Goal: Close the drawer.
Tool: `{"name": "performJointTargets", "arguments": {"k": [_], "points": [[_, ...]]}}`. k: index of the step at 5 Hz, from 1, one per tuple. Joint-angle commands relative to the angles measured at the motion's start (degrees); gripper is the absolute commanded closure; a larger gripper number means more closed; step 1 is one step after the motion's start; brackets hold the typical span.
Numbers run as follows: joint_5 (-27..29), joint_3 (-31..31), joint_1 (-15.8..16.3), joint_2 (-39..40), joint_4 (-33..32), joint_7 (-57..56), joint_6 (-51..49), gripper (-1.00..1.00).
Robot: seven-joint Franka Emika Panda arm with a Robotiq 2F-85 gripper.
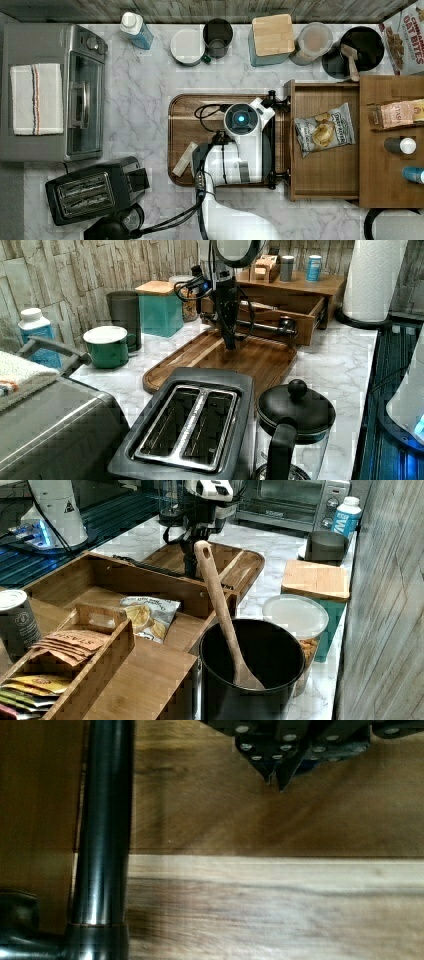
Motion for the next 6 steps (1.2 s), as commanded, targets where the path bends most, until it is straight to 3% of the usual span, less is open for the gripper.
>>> {"name": "performJointTargets", "arguments": {"k": [1, 2, 3, 5, 6], "points": [[3.67, -2.83, -6.80, -3.30, 4.37, -14.00, -0.08, 1.00], [4.20, -3.82, -8.78, -4.17, 6.43, -17.38, -3.26, 1.00], [2.68, -4.87, -10.75, -6.24, 2.43, -17.84, 4.66, 1.00], [11.33, -5.92, -17.25, -2.27, 7.50, -29.99, 5.39, 1.00], [14.25, -6.79, -19.67, -0.25, 12.48, -34.89, -0.25, 1.00]]}}
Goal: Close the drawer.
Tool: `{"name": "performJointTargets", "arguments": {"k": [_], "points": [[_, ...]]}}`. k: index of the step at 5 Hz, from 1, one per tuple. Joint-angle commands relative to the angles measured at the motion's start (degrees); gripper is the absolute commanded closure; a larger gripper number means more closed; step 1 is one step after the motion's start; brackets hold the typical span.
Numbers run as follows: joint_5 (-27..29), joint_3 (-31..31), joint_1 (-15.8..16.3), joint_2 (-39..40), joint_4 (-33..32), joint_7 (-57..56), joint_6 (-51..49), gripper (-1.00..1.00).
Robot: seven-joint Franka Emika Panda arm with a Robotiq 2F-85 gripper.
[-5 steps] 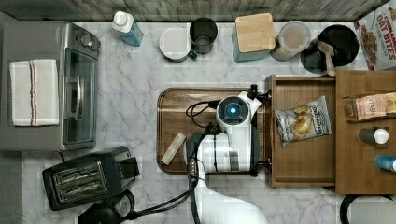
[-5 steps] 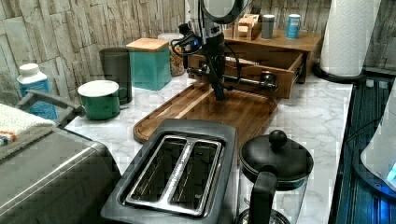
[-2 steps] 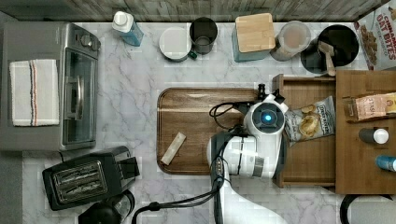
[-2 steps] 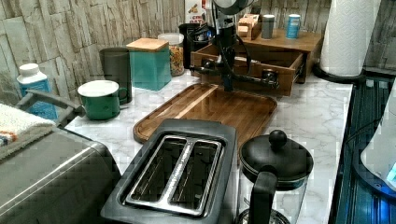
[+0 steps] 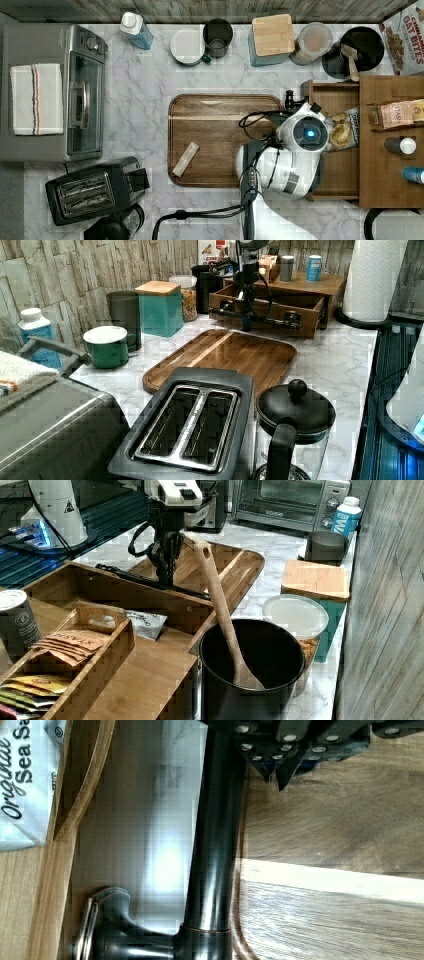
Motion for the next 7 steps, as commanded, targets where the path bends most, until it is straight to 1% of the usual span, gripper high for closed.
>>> {"name": "performJointTargets", "arguments": {"k": [1, 2, 3, 4, 5, 7], "points": [[7.36, -6.58, -9.62, 4.20, 16.50, -13.38, -4.47, 1.00], [7.17, -7.25, -11.51, 6.93, 20.09, -16.35, -3.76, 1.00], [2.29, -8.99, -11.74, 7.00, 21.31, -15.02, -2.84, 1.00], [-3.93, -12.46, -9.40, 5.29, 20.33, -10.15, -2.82, 1.00], [-5.56, -13.14, -8.58, 3.54, 16.33, -5.88, 1.58, 1.00], [-5.44, -13.40, -8.31, 3.56, 16.31, -5.98, 1.60, 1.00]]}}
